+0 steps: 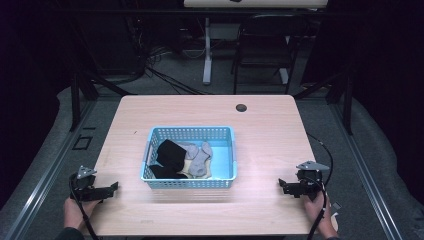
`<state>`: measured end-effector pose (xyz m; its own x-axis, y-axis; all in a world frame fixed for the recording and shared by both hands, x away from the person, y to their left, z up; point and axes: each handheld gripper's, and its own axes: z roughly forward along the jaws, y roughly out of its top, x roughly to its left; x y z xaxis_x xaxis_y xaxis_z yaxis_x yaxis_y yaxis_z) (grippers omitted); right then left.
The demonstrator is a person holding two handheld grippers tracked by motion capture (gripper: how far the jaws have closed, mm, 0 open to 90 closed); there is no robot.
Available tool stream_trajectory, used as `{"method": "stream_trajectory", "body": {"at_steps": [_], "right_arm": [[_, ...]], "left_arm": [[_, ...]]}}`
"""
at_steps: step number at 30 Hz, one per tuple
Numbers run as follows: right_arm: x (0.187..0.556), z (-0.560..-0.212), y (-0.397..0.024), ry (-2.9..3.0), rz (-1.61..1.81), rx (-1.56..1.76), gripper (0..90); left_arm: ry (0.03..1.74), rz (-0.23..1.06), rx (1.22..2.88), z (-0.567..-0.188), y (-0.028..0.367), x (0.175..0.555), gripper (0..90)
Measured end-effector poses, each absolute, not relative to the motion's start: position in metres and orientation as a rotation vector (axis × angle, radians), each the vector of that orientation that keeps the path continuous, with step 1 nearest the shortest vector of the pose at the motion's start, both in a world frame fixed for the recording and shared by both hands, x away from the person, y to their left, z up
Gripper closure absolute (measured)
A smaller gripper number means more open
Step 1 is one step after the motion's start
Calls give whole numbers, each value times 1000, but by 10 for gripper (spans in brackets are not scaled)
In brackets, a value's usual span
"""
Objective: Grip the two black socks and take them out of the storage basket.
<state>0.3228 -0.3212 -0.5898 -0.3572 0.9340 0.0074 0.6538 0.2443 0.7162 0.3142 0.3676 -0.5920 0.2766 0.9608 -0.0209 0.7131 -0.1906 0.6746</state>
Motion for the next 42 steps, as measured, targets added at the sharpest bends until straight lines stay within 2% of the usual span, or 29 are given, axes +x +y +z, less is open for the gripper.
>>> {"method": "stream_trajectory", "body": {"at_steps": [13,19,20,36,42], "right_arm": [[323,-590,-321,2100,891,1450,5],[323,-590,-321,2100,892,1450,5],[323,-590,-321,2100,891,1450,5],[323,-590,-321,2098,887,1456,0],[323,-590,-321,2098,887,1456,0]], "left_arm": [[1495,528,2016,-589,368,317,0],[1472,455,2062,-584,371,319,0],[1457,424,2062,-581,371,319,0],[1314,377,2007,-528,358,320,0],[1268,378,2041,-515,349,325,0]]}}
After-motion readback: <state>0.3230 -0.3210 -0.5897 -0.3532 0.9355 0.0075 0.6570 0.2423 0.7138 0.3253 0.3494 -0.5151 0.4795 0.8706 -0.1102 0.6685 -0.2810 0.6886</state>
